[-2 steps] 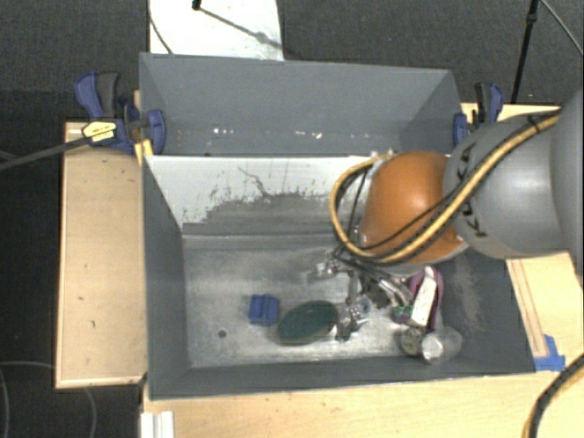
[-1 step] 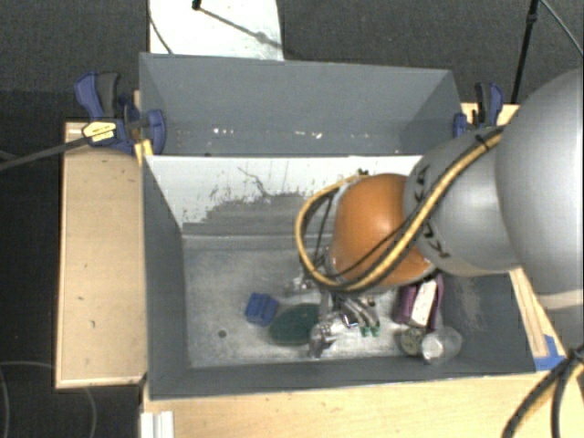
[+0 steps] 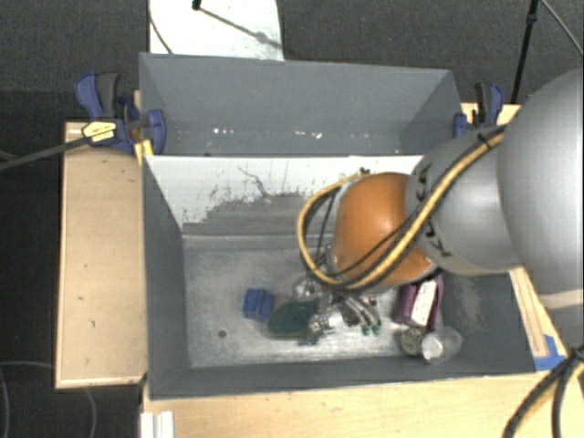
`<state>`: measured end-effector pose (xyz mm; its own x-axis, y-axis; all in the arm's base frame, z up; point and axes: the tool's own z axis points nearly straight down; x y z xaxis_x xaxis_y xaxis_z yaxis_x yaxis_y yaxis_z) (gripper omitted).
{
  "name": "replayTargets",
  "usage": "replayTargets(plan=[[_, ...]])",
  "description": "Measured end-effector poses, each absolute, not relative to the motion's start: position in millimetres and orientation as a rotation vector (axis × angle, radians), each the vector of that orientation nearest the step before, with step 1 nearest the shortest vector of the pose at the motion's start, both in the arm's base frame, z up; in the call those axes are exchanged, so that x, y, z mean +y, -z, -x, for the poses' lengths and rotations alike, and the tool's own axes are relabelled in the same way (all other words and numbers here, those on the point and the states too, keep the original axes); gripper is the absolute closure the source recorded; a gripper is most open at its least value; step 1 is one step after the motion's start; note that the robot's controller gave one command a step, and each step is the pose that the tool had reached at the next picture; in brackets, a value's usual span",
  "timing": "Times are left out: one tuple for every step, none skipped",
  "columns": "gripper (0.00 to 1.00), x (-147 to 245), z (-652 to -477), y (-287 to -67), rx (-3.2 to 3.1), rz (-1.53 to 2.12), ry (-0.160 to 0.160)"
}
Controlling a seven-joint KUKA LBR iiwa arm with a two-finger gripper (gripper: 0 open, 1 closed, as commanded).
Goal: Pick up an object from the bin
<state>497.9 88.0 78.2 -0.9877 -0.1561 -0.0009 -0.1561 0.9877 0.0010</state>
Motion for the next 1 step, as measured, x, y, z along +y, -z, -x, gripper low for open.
replayTargets(plan=[[1.00, 91.4, -506.0, -243.7, 3.111, 0.353, -0.001]])
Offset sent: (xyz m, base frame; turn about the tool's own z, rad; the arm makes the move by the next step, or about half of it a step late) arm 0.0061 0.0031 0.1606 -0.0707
